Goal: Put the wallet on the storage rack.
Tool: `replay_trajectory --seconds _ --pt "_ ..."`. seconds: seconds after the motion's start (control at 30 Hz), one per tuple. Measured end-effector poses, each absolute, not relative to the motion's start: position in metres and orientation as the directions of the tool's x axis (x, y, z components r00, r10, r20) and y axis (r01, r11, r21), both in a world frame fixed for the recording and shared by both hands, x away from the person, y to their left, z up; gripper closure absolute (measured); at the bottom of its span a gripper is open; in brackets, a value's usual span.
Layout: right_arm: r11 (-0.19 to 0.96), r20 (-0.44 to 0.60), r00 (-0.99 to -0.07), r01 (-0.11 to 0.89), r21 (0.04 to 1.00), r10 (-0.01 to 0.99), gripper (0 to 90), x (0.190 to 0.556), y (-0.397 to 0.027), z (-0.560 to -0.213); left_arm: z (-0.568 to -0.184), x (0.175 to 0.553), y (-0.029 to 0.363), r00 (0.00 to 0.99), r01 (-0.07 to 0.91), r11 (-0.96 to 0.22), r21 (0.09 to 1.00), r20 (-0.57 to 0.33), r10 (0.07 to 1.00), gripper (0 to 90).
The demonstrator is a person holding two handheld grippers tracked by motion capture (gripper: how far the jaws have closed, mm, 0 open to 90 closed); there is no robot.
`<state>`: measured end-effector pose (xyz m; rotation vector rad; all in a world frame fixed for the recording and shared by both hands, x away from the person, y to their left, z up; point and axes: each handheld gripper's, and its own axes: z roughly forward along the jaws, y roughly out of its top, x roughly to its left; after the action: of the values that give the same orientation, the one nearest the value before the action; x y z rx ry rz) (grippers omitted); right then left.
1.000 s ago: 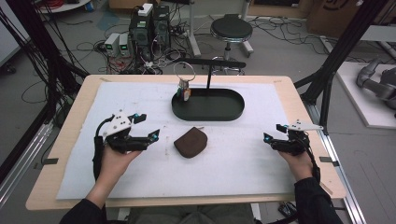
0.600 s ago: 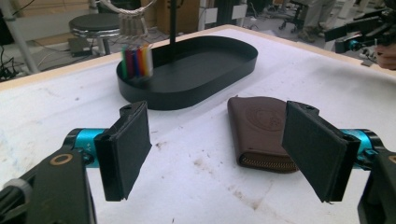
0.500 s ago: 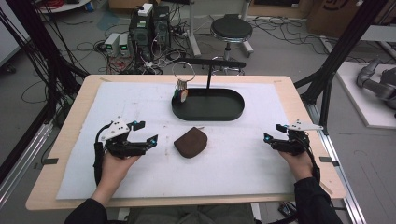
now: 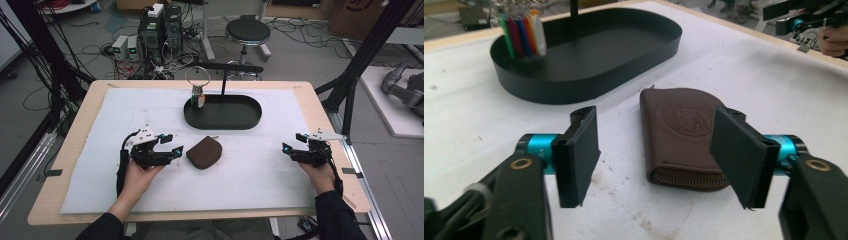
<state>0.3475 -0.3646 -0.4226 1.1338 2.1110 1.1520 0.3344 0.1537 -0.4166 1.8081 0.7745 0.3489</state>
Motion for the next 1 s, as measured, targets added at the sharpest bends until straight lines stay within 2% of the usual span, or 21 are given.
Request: replay_trajectory --seconds 0.37,0.63,0.8,1.0 --pt "0.304 -0.019 -0.542 0.441 0.844 0.840 29.1 0.347 -0.365 -0.423 -0.433 0.347 0.139 0.694 0.488 -0.207 0.848 -0.233 0.681 46.1" --pt "0.305 -0.021 -0.542 0.441 0.844 0.840 29.1 0.347 -0.365 -0.423 -0.439 0.357 0.133 0.666 0.563 -0.173 0.808 -0.320 0.673 46.5" --pt "0.304 -0.020 -0.542 0.441 0.844 0.840 29.1 0.346 -0.366 -0.423 -0.444 0.362 0.123 0.649 0.600 -0.196 0.776 -0.329 0.686 47.0" --pt "0.300 -0.013 -0.540 0.447 0.842 0.841 29.1 0.346 -0.367 -0.424 -0.449 0.367 0.124 0.596 0.680 -0.137 0.721 -0.434 0.676 48.1"
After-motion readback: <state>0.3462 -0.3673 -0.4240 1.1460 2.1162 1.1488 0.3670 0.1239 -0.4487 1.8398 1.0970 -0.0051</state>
